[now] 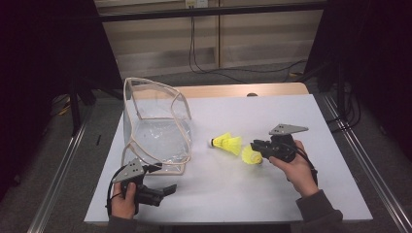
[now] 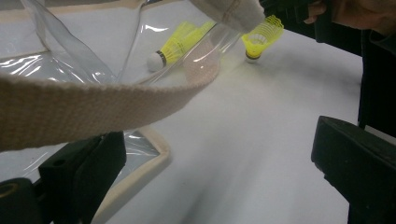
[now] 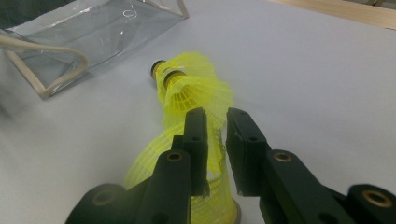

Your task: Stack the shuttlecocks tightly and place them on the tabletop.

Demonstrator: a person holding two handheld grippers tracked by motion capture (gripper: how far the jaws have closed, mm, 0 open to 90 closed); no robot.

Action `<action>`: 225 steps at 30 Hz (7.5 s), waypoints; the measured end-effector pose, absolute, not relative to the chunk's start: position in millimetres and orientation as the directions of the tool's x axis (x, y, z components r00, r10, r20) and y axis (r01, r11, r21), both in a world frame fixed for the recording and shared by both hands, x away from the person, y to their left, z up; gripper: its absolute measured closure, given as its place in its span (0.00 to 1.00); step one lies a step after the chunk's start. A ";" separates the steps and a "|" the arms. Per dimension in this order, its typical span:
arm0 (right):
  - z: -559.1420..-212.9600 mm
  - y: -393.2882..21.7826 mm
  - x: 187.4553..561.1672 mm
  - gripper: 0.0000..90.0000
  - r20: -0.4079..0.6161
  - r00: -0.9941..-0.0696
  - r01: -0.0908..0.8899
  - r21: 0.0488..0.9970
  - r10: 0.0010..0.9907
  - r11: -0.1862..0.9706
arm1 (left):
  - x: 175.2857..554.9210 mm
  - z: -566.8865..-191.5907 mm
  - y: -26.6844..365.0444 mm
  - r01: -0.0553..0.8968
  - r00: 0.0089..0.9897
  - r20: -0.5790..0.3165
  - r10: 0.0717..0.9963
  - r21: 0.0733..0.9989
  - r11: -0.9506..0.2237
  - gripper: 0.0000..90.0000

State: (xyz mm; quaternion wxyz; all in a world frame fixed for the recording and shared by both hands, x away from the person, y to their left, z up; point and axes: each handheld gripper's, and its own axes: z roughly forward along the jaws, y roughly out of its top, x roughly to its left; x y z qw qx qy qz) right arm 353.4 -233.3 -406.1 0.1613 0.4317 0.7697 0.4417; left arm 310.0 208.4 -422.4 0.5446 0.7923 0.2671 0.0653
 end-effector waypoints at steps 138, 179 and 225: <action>-414.5 -310.1 335.4 0.96 0.072 -0.428 0.539 0.820 0.901 0.191 | 310.6 -422.1 206.1 0.351 0.852 -0.187 0.489 0.897 -0.268 0.03; -424.1 -290.6 339.0 0.21 0.165 -0.489 0.587 0.789 0.857 0.183 | 310.1 -422.1 206.1 0.346 0.852 -0.182 0.491 0.899 -0.267 0.03; -434.3 -282.7 337.7 0.98 0.133 -0.618 0.555 0.771 0.775 0.311 | 309.5 -420.7 206.2 0.339 0.852 -0.174 0.495 0.902 -0.268 0.03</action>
